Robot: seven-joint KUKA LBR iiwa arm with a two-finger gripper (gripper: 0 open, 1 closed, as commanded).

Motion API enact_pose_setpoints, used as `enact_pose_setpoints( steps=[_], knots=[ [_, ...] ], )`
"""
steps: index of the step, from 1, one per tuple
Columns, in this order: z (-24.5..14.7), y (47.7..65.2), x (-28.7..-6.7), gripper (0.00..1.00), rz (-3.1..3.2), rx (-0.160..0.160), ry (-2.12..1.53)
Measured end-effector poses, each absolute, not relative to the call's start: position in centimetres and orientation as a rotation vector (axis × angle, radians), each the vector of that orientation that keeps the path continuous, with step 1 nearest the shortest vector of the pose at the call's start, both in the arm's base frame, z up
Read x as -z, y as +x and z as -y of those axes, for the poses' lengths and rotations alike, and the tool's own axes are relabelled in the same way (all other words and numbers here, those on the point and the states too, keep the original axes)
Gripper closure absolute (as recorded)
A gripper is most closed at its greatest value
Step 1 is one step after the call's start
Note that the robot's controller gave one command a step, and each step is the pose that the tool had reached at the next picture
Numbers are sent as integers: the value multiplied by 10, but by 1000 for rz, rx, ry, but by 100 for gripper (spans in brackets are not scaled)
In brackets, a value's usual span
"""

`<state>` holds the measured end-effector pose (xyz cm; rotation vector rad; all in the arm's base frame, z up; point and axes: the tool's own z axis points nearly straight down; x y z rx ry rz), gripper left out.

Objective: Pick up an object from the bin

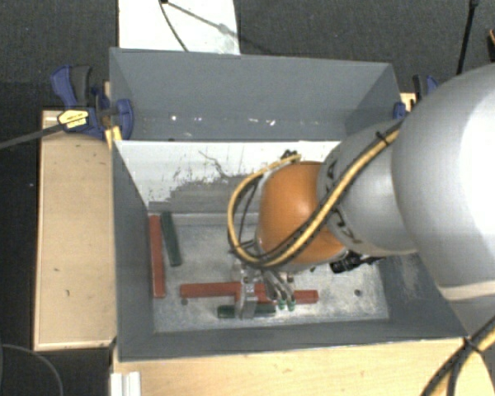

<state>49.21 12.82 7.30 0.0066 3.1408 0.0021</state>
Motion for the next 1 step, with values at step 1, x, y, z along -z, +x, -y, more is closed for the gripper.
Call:
enact_pose_setpoints(
  steps=[1],
  knots=[
    [-129, 485, -249, 100, -3134, -4, -19]
  ],
)
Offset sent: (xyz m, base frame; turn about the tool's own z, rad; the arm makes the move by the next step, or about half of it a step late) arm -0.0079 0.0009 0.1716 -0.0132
